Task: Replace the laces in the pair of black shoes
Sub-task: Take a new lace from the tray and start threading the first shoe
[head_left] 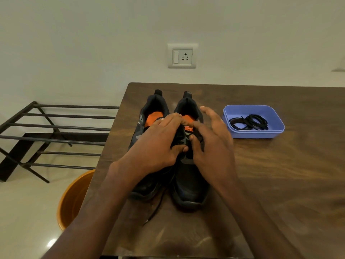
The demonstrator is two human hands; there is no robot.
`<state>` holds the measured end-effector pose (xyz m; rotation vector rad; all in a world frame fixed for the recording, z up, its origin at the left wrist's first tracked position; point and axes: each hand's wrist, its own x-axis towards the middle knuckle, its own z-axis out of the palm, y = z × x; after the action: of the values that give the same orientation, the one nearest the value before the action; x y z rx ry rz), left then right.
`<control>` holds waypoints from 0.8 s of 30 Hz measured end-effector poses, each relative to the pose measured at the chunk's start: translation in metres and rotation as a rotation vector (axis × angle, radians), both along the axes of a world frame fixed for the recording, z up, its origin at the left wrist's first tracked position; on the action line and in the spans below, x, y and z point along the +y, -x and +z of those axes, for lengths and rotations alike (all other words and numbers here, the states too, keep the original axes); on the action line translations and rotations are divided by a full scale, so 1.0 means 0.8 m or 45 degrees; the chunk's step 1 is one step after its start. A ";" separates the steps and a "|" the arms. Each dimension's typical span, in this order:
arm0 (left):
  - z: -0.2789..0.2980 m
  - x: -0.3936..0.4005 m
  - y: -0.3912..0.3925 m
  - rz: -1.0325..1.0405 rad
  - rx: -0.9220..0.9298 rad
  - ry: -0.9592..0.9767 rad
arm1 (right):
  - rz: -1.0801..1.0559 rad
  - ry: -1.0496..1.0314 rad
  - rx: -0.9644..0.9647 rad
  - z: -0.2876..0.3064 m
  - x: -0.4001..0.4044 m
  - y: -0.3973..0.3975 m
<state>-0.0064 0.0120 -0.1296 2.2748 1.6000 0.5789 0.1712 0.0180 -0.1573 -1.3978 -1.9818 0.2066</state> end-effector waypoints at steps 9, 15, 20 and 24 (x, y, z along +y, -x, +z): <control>0.002 0.002 0.002 0.025 -0.052 0.098 | -0.408 -0.023 0.611 0.016 0.003 -0.014; 0.001 0.002 0.001 0.037 -0.048 0.074 | -0.268 -0.167 0.257 0.011 0.011 -0.029; 0.001 0.001 0.001 0.013 -0.054 0.045 | 0.023 0.007 -0.136 -0.002 0.005 0.003; 0.001 0.002 0.001 0.050 -0.044 0.062 | -0.292 -0.138 0.260 0.005 0.006 -0.012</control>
<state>-0.0076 0.0139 -0.1289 2.1910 1.6278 0.5793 0.1806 0.0230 -0.1536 -1.4588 -1.6298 0.1298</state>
